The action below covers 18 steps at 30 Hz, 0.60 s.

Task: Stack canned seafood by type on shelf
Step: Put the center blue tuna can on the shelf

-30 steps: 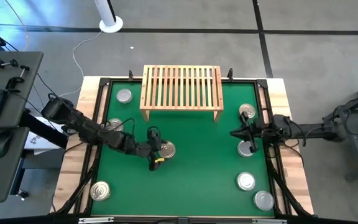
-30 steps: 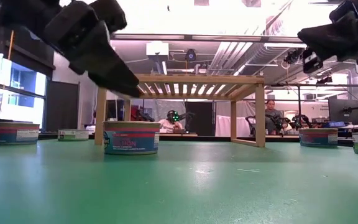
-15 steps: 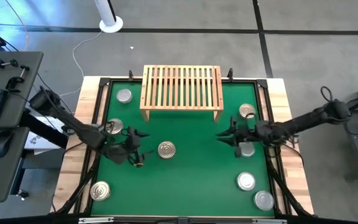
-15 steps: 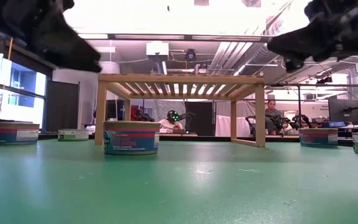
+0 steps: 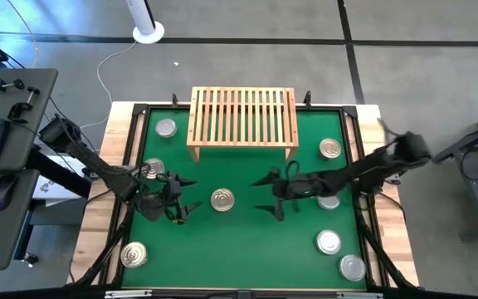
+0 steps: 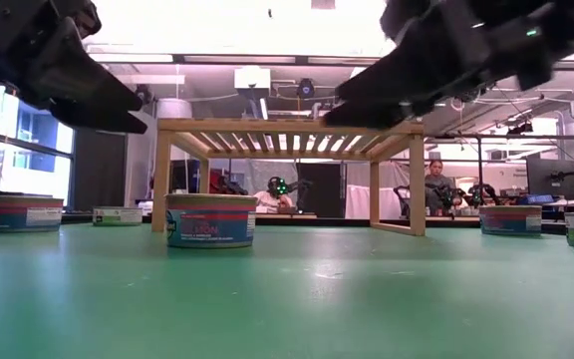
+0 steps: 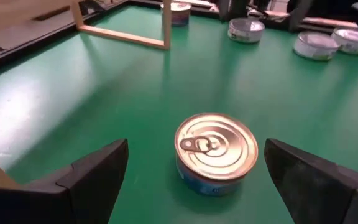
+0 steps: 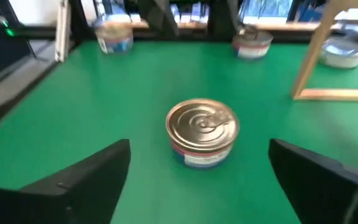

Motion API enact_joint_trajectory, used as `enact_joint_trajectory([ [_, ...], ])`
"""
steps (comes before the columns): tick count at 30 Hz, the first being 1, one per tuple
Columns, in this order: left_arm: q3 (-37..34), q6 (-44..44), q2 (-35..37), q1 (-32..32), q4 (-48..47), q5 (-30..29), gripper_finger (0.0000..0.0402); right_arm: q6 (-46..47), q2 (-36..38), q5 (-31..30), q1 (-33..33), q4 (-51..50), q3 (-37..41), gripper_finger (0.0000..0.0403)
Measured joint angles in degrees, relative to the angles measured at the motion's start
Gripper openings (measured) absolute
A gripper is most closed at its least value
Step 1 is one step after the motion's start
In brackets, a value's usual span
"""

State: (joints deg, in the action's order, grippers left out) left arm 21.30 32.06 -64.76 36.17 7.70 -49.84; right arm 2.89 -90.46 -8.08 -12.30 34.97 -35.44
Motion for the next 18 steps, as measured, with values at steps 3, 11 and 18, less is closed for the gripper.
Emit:
enact_joint_trajectory([
  [3,0.02,0.98,-0.82,0.06,0.38,1.21,0.0365,0.11,-7.58,0.47,0.90,-0.04,-4.58,0.0396],
  [11,0.02,4.06,-7.31,0.06,1.62,4.62,0.0365,2.57,-21.61,2.82,3.87,4.44,-9.60,0.0398],
  [18,0.02,5.35,-17.50,-0.69,7.63,6.49,0.0365,1.82,-30.87,3.39,5.00,16.19,-11.43,0.0399],
])
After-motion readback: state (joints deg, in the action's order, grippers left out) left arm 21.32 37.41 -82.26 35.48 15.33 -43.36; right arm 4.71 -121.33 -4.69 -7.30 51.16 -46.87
